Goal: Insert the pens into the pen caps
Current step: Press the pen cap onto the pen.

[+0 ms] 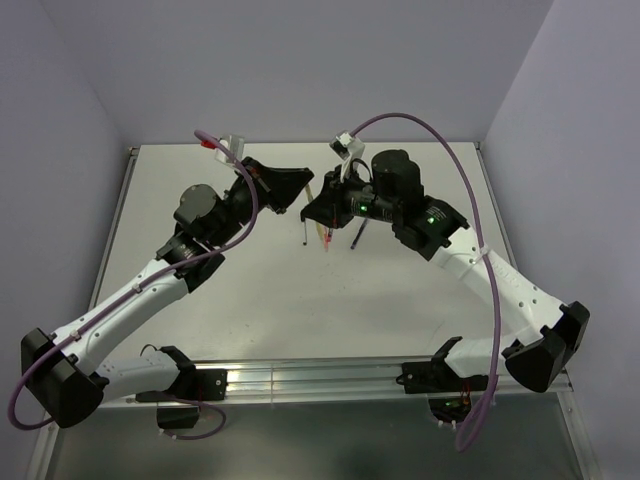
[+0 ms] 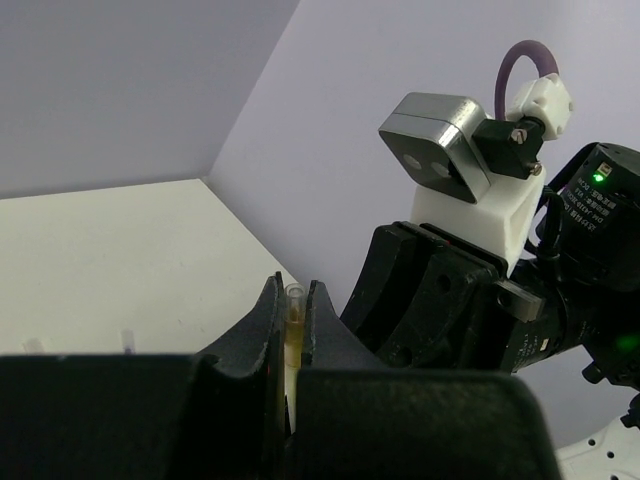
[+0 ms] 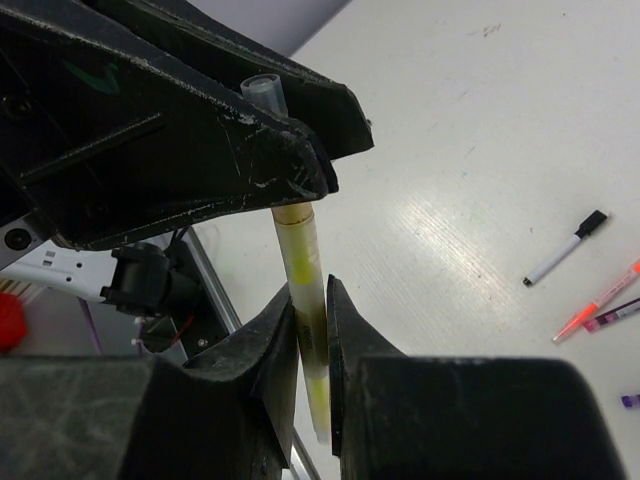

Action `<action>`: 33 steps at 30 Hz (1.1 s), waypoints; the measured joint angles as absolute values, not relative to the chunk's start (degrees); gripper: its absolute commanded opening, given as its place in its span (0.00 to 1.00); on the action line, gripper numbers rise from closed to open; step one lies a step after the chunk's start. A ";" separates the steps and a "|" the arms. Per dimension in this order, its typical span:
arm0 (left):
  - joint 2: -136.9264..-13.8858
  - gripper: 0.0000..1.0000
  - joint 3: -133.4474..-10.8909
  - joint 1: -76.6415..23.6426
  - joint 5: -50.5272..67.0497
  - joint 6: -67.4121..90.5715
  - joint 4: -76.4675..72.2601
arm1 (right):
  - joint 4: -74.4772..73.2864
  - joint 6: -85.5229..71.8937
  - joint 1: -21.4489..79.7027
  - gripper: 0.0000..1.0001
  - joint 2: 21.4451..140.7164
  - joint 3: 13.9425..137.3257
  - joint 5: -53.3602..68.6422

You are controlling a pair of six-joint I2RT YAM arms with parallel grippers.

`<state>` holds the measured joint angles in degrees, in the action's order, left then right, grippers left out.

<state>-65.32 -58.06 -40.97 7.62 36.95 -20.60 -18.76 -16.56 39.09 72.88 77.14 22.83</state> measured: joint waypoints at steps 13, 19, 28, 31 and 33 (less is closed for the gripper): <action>-65.45 0.00 -57.82 -41.76 4.82 37.58 -21.12 | -20.75 -16.60 38.61 0.00 73.63 78.70 23.42; -65.58 0.00 -61.95 -42.61 0.73 37.85 -14.83 | -19.66 -16.95 38.20 0.03 73.63 78.72 24.51; -74.32 0.00 -79.61 -38.50 0.25 42.28 0.51 | -14.57 -17.93 34.39 0.43 73.19 80.31 24.40; -80.40 0.00 -87.29 -35.27 0.60 43.33 7.01 | -14.48 -17.98 33.63 0.50 71.83 79.24 23.09; -85.01 0.00 -92.51 -33.15 1.04 43.44 10.79 | -14.98 -17.91 33.63 0.52 70.17 77.38 22.09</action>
